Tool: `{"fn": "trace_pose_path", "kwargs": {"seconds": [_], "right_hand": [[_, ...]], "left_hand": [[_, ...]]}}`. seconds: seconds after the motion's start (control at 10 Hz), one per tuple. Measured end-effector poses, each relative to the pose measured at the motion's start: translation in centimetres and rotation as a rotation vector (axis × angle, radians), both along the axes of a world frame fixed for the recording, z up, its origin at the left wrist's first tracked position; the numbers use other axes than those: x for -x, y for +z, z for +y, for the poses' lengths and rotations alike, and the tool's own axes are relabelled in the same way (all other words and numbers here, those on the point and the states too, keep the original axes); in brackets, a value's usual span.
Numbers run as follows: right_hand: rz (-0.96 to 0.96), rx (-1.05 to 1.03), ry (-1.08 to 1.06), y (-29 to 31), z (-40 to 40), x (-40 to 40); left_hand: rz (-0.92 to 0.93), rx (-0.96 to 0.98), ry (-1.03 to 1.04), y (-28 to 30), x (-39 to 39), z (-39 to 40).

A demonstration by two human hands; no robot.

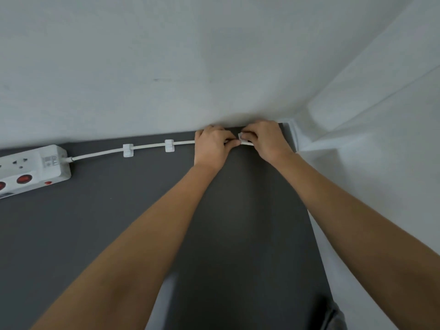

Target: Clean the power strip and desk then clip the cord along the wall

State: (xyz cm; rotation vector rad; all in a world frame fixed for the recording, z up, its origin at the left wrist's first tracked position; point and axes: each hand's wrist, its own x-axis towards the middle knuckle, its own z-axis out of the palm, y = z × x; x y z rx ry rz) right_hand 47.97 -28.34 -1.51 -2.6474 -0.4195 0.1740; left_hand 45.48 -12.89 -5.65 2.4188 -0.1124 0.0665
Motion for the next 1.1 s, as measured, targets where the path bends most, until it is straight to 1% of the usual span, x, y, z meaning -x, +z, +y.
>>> {"fn": "trace_pose_path", "kwargs": {"seconds": [0.2,0.3,0.4,0.5,0.6,0.7,0.8,0.9,1.1], "right_hand": [[0.0,0.077,0.069,-0.2,0.2,-1.0],[-0.011,0.127,0.066,-0.1,0.4,-1.0],[-0.106,0.228,0.035,-0.3,0.1,0.3],[-0.176,0.269,-0.115,-1.8,-0.6,3.5],[-0.136,0.306,-0.231,-3.2,-1.2,6.4],[-0.036,0.317,-0.251,-4.0,-1.2,7.5],[0.018,0.311,-0.263,-4.2,-1.1,7.0],[0.072,0.328,-0.244,-4.2,-1.3,6.7],[0.164,0.362,-0.205,-2.2,-1.4,6.2]], "left_hand": [[-0.029,-0.096,0.115,0.0,-0.1,-0.9],[0.008,-0.111,0.122,0.3,-0.3,-1.2],[-0.022,-0.091,0.119,0.6,1.1,-0.3],[-0.137,-0.101,0.333,0.6,4.8,3.2],[-0.045,-0.092,0.816,0.4,8.3,10.1],[0.146,0.008,1.133,0.4,10.5,17.8],[0.294,-0.023,1.07,0.1,11.7,22.7],[0.336,-0.087,0.927,0.1,12.1,25.4],[0.334,-0.085,0.826,1.3,12.5,26.8]]}}
